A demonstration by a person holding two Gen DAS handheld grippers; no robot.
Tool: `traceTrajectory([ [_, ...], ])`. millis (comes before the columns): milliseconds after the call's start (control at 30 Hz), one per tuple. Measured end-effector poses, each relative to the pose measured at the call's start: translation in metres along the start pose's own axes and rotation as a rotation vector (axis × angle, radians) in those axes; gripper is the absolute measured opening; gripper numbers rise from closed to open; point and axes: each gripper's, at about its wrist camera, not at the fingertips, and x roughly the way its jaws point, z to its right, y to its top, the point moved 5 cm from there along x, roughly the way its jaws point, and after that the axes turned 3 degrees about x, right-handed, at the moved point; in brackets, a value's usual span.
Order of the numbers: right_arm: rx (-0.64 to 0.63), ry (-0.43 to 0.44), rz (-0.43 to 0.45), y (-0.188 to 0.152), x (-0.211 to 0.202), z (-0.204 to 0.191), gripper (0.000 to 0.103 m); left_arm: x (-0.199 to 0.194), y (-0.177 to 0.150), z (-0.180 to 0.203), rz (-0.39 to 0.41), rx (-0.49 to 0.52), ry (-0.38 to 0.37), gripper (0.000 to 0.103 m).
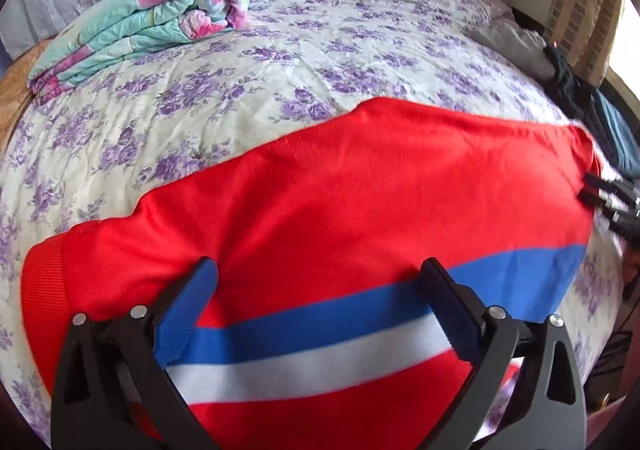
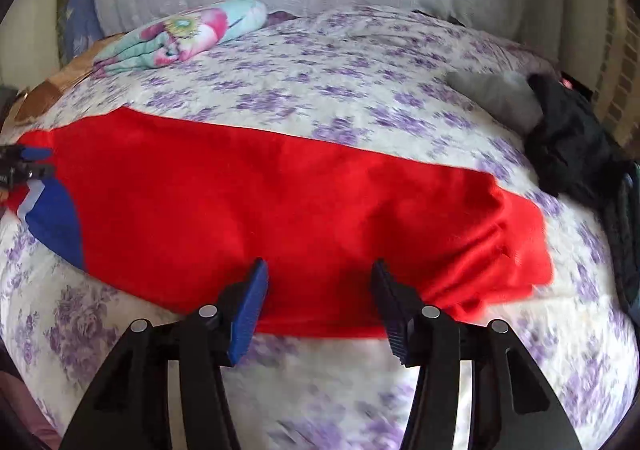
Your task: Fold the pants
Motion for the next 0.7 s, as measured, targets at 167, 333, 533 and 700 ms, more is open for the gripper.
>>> traceTrajectory([
  [167,0.047,-0.072,0.039,0.001,-0.027,0.006,0.055,-0.019,-0.012,-0.006,-0.024,0.003,0.03,0.098],
  [333,-0.107,0.006,0.013,-0.006,-0.005,-0.041,0.064,-0.028,-0.031,-0.001,-0.006,0.044,0.102,0.099],
  [533,0.006,0.052,0.03,-0.015,-0.023,-0.02,0.066,-0.06,-0.04,-0.003,0.005,0.024,0.117,0.098],
  [700,0.298,0.188,0.099,-0.024,-0.04,0.02,0.066,-0.096,-0.015,0.043,0.149,0.086,0.062,0.098],
])
